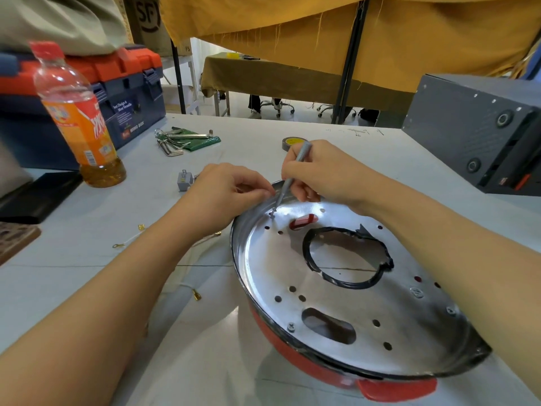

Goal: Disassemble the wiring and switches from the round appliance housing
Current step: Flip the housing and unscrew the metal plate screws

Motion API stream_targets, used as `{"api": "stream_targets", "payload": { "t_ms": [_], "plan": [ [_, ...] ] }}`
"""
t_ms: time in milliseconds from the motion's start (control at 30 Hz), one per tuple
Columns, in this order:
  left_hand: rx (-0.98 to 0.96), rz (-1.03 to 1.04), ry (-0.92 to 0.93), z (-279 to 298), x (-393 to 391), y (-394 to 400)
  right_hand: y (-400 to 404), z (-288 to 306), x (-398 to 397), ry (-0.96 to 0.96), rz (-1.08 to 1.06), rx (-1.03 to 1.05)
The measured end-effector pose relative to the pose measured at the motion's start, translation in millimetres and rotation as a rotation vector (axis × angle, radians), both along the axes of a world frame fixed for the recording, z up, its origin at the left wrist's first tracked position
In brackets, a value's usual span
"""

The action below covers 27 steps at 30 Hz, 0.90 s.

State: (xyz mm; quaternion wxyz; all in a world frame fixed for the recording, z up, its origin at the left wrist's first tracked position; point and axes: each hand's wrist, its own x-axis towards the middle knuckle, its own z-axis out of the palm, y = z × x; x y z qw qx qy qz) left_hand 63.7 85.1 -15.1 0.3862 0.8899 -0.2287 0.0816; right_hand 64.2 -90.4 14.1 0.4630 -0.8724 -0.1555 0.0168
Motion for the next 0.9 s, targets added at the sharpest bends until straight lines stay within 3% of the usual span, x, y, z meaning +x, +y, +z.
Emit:
{"api": "stream_targets", "payload": {
  "t_ms": [200, 333, 634, 767, 900],
  "plan": [
    [0.412, -0.066, -0.015, 16, 5, -5, -1, 2, 0, 0.033, 0.033, 0.027],
    [0.364, -0.068, 0.082, 20, 5, -8, -3, 3, -1, 0.039, 0.058, 0.010],
    [0.356, -0.107, 0.079, 21, 7, -8, -3, 5, -2, 0.012, 0.069, 0.043],
    [0.352, -0.114, 0.057, 18, 9, -7, -1, 5, -3, -0.032, 0.019, 0.029],
    [0.241, -0.129, 0.030, 15, 8, -4, -2, 8, -4, -0.119, -0.088, 0.147]
  ]
}}
